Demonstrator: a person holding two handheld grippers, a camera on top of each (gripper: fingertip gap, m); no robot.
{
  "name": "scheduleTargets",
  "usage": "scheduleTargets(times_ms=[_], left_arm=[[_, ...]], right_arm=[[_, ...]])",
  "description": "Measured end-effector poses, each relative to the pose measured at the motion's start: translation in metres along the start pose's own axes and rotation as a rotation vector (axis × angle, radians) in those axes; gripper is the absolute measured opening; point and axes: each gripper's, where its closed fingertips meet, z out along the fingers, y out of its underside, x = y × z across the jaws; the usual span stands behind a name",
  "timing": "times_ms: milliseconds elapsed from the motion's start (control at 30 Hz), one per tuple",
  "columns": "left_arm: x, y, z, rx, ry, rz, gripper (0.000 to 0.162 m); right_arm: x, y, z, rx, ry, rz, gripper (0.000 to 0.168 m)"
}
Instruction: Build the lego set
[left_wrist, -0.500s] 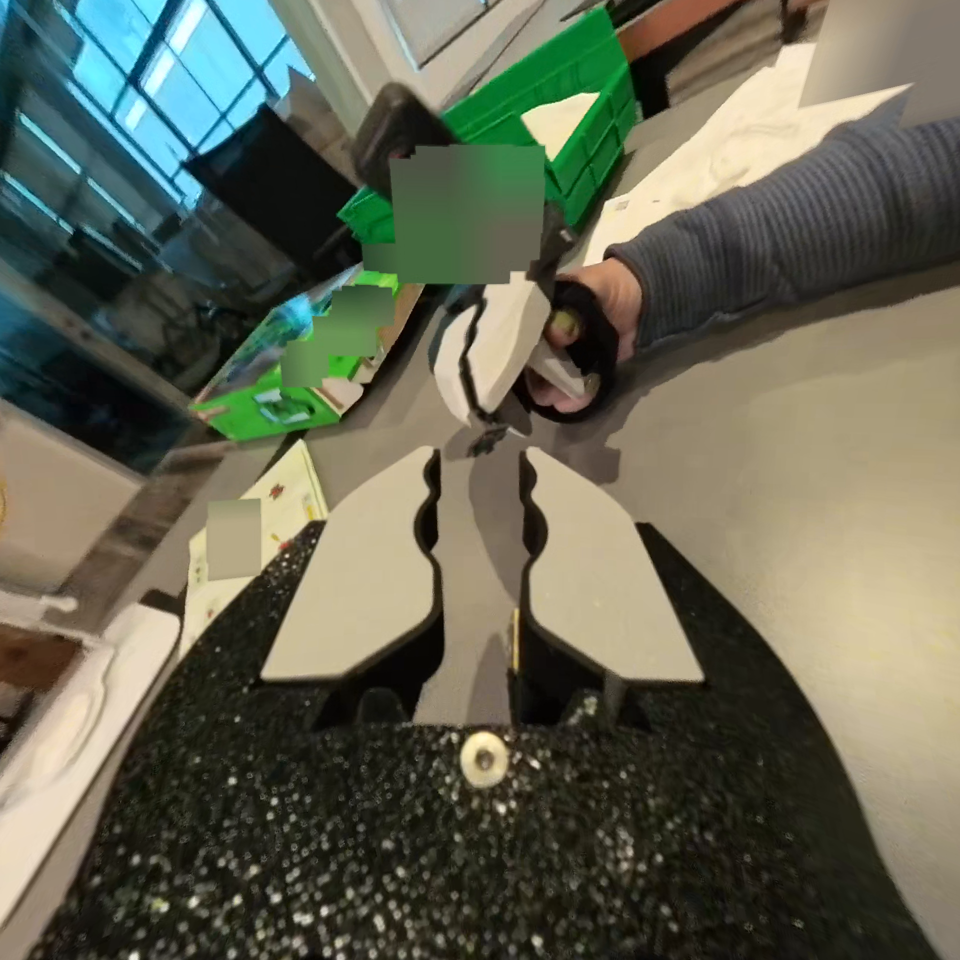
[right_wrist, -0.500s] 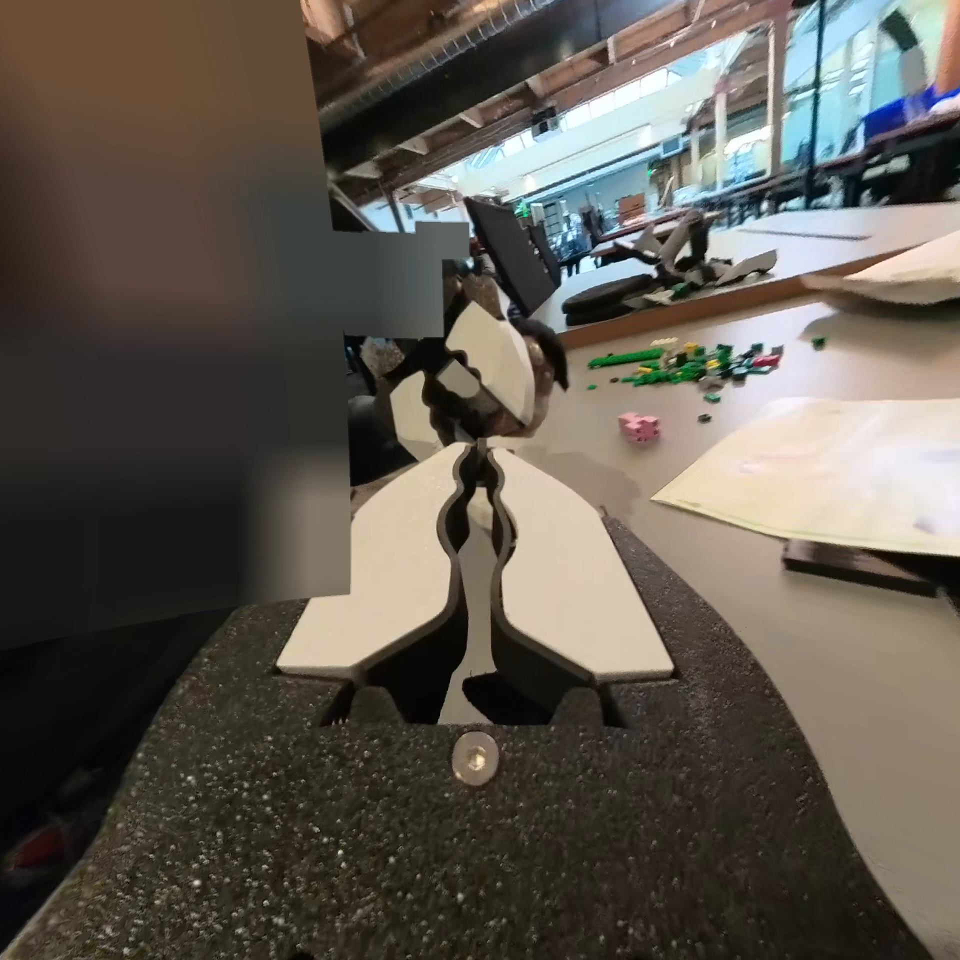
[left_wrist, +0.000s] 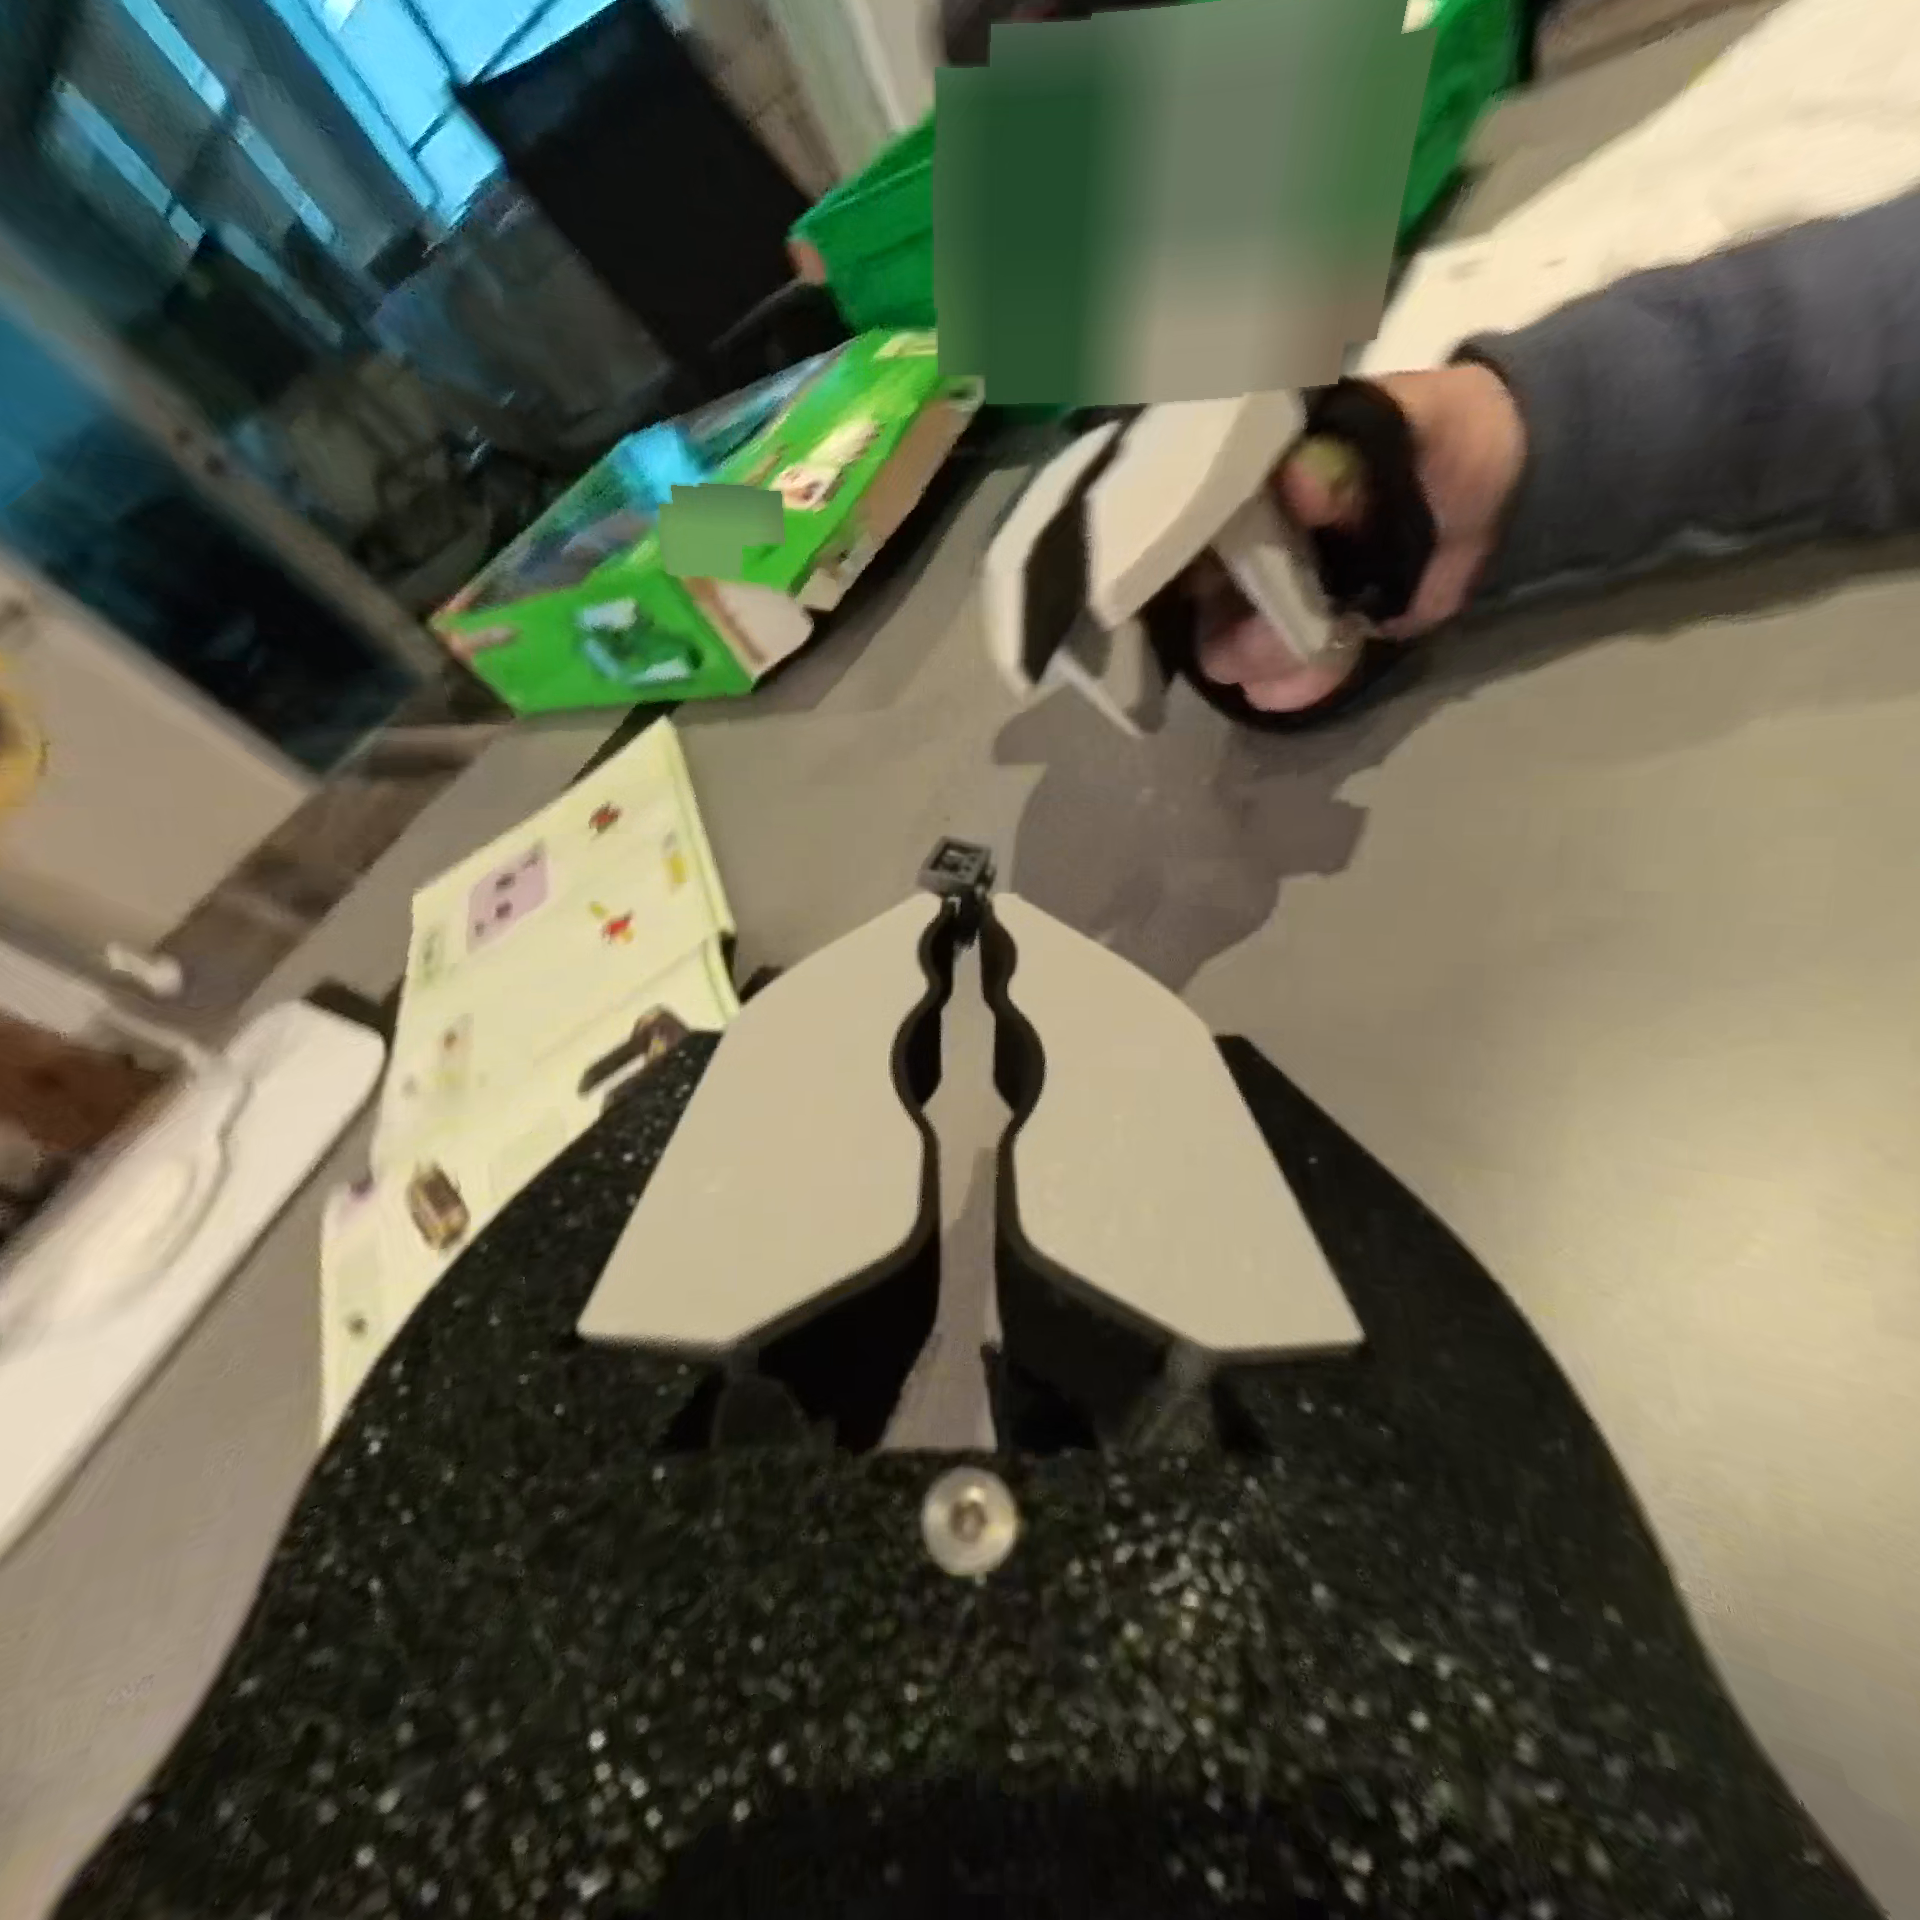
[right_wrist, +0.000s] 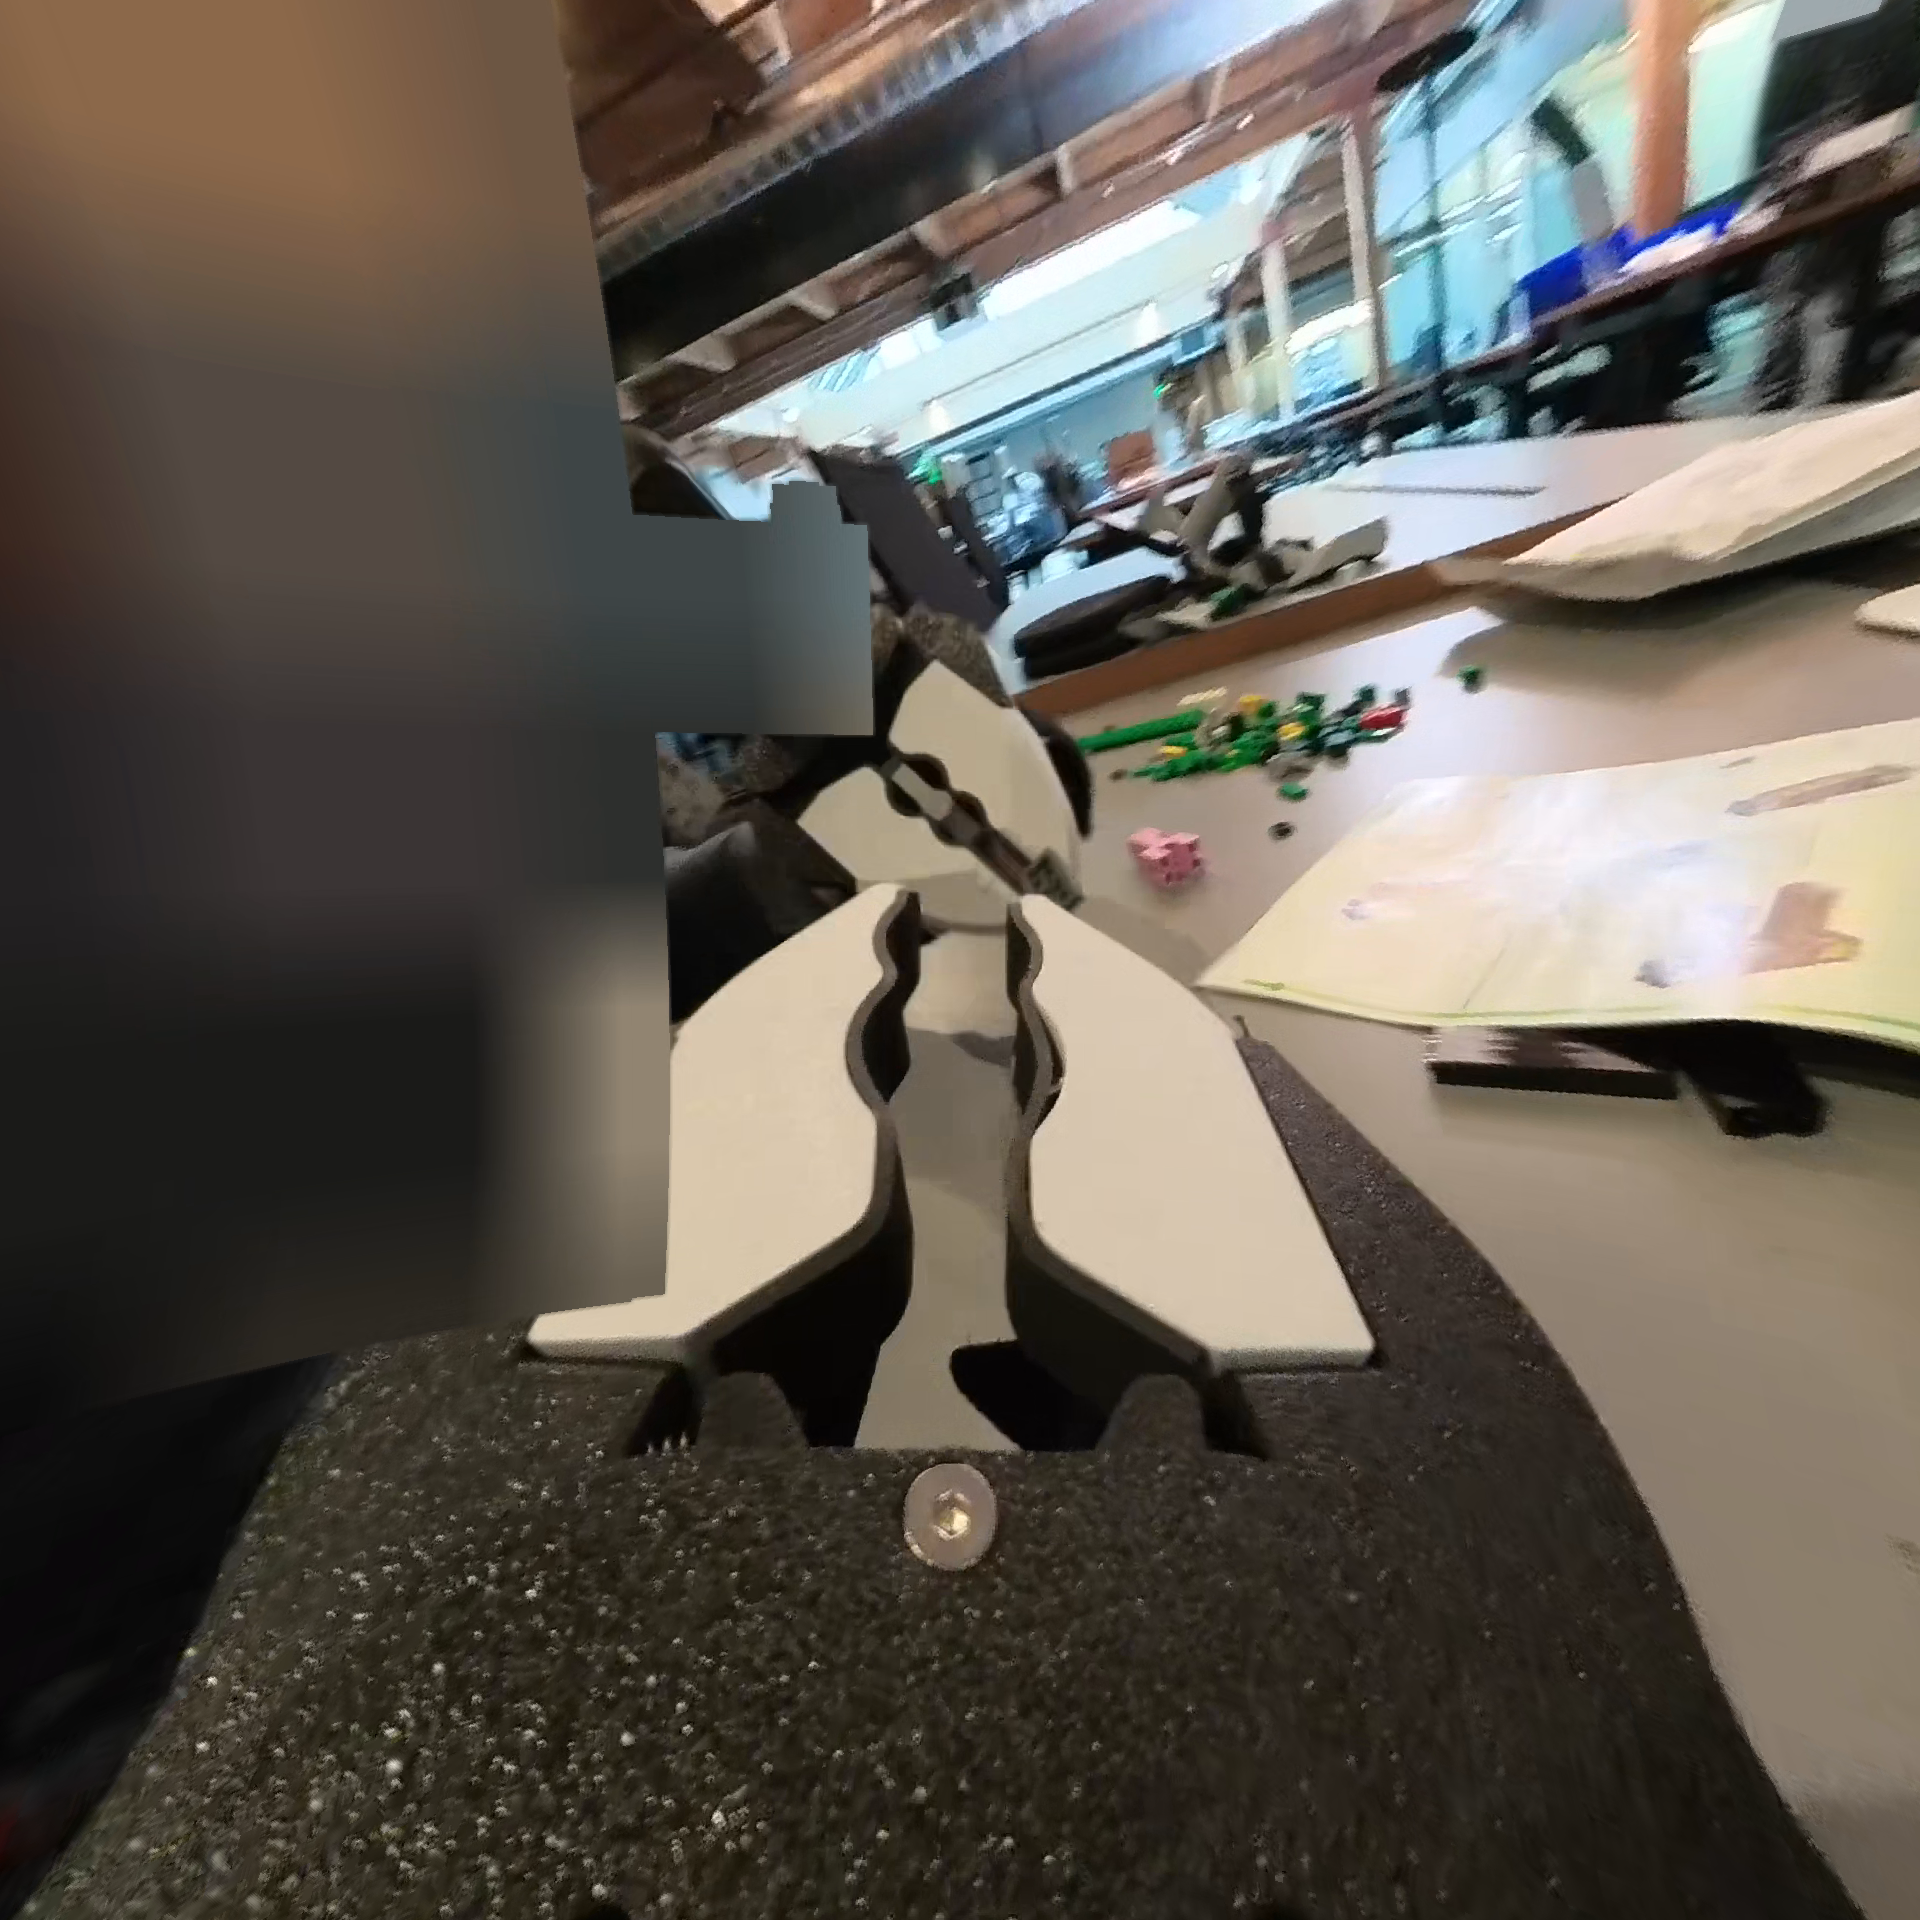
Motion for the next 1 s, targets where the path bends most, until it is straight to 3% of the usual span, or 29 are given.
scheduleTargets(times_ms=[133,300,467,767,1000], left_arm=[[-0.024,0.010,-0.018,0.033,-0.062,-0.273,0.004],[-0.030,0.008,-0.025,0.044,-0.110,-0.323,0.004],[-0.041,0.001,-0.026,0.107,-0.121,-0.429,0.004],[-0.052,-0.001,-0.018,0.161,-0.128,-0.409,0.004],[-0.066,-0.013,0.015,0.197,-0.067,-0.215,0.004]], right_arm=[[0.021,-0.011,-0.013,0.071,0.187,-0.059,0.016],[0.037,-0.017,-0.020,0.106,0.333,-0.044,0.018],[0.043,-0.015,-0.023,0.041,0.470,-0.206,0.020],[0.042,0.004,-0.010,-0.083,0.479,-0.299,0.018],[0.043,0.010,-0.007,-0.149,0.529,-0.415,0.016]])
